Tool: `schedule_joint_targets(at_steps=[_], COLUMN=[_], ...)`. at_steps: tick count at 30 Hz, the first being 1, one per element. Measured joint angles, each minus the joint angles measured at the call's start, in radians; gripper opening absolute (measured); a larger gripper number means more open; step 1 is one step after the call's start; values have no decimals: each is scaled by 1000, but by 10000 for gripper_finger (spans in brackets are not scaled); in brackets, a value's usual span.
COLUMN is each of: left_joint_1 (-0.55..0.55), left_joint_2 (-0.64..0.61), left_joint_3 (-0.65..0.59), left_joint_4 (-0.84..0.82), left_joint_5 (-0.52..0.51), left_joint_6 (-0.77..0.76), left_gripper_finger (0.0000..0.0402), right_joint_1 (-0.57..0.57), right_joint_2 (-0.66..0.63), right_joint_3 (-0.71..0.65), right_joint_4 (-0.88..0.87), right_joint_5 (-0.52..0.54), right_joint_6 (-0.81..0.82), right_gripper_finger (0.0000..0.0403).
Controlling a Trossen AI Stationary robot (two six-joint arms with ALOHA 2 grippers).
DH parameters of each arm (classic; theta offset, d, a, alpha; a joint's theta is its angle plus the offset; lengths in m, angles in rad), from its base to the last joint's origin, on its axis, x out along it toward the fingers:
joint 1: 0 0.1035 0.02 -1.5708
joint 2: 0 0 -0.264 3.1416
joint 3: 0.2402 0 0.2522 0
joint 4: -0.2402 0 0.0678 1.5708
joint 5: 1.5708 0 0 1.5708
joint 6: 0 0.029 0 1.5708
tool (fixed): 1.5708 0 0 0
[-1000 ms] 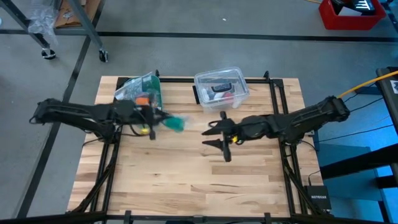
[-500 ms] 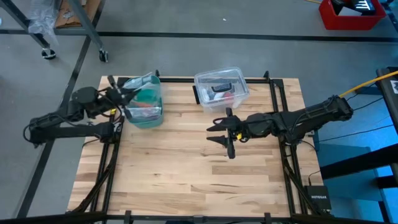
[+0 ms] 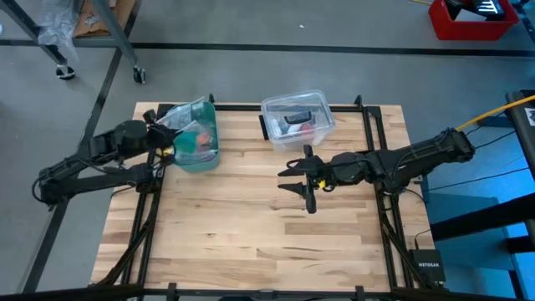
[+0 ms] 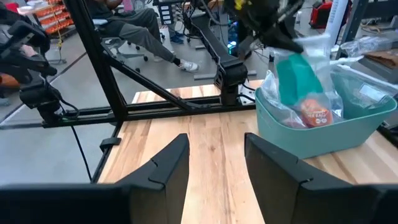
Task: Roll bandage
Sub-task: Put the transparent zip bag into the green bin
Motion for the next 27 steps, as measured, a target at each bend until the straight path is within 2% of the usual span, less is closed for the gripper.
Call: schedule_joint_targets(at_steps=[5,13,22,27], left_joint_1=[34,86,126,124], left_joint_2=[42,149,214,211], left_joint_3=[-47,-222,-233,-233], left_joint_4=[-12,10,174,203], left_joint_5=[2,41,41,41], left_joint_6=[11,9,22,7], left_gripper_finger=[0,0,3,27], right_joint_1=[0,0,0,0], right_joint_2=[0,0,0,0], right_joint_3=[0,0,0,0], right_joint_4=[1,1,0,0], right_joint_5=[0,0,0,0], right_joint_6=[-50,-54,-63,-75], right_gripper_finger=[158,158,158,158])
